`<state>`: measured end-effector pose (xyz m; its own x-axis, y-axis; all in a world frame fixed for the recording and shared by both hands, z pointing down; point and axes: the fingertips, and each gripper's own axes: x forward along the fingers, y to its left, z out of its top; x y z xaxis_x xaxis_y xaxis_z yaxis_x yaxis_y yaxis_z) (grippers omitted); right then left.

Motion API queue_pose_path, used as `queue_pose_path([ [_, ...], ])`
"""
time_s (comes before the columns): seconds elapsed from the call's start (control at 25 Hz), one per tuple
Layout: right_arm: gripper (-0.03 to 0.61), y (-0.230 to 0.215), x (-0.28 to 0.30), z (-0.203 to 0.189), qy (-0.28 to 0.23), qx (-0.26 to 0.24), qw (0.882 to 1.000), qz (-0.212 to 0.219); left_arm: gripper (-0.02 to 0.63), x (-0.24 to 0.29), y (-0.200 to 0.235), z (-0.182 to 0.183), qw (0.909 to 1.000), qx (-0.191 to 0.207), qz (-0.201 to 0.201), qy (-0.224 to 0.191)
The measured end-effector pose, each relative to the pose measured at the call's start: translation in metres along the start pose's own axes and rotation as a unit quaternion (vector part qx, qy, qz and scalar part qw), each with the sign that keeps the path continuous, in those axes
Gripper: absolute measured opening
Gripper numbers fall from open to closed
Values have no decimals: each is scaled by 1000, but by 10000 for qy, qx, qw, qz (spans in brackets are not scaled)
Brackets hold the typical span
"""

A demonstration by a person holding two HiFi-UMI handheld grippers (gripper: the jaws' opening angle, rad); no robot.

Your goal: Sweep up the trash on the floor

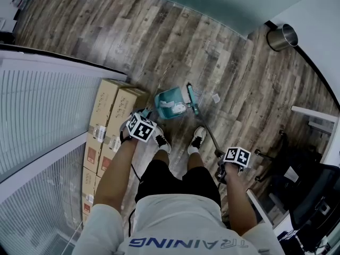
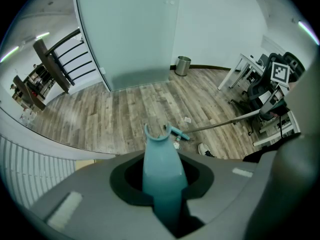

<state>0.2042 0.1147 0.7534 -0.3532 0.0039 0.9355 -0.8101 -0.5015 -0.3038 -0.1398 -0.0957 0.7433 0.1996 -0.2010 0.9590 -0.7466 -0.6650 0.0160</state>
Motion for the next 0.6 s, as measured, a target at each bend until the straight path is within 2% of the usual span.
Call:
queue_pose_path([
  [0.16,106,37,15,-20,408,-356,9979,347,86,0,0,-2,10000,13,-17,-8],
  [0.28,106,51,19,-29,473,-713,9960,254,86,-1,-2,-2,10000,16,-14,-24],
  [0.48,106,45,13,-24,411,-815,9956,196,86,-1,-1,-2,10000,16,-6,-20],
  [0.6,106,31,1,-14,191,-916,9956,106,86,-1,-1,-2,10000,23,1,-16],
])
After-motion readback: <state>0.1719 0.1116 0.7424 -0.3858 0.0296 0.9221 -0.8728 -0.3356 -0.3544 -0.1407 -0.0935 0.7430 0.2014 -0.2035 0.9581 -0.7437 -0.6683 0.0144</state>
